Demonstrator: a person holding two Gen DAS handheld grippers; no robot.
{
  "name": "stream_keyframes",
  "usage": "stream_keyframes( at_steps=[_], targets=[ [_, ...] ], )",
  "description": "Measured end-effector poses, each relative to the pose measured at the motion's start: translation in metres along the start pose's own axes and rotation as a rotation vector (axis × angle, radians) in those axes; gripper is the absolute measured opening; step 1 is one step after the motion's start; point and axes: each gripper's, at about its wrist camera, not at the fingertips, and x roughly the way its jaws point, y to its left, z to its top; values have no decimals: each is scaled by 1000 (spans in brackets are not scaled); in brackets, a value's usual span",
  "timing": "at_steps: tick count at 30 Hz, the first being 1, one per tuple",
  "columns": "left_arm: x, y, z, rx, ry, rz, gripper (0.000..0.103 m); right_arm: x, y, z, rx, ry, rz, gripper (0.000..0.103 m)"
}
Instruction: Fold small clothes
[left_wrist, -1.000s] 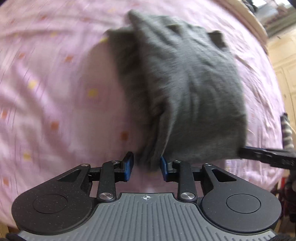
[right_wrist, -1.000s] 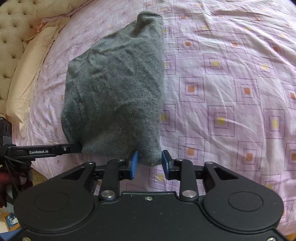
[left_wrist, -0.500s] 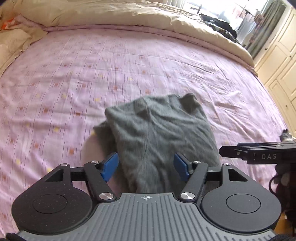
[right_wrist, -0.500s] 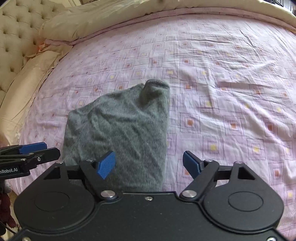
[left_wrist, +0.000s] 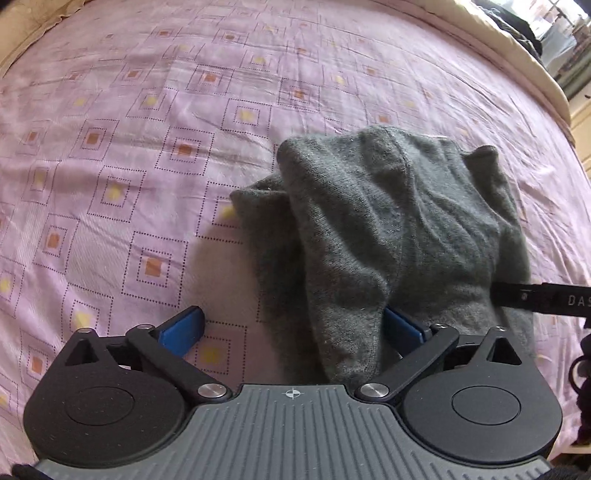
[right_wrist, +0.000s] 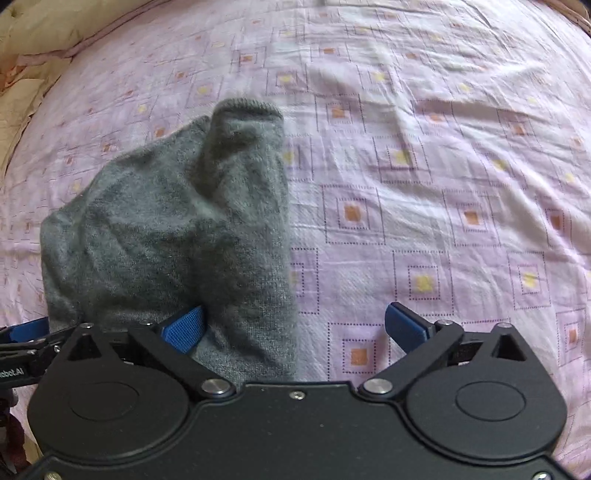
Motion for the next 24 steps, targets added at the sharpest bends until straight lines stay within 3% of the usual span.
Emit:
stream_keyframes(
  at_steps=[3,5,14,19,24],
  targets=[
    [-1,0,-1,14,-2,-2,103,-22,-3,11,39,-104,50,102],
    [-1,1,0,10,-4,-2,103,-24,-6,26,66,-136,38,102],
    [-1,-2,0,14,-9,1,103,24,-18,100,80,-77,-122,102],
    [-9,-3,1,15,-21,2,103,-11,-29,106,114,-230,-92,102],
    [-34,-15,0,73,-85,56,102,-59,-23,80,19,-376,-49,103]
  ],
)
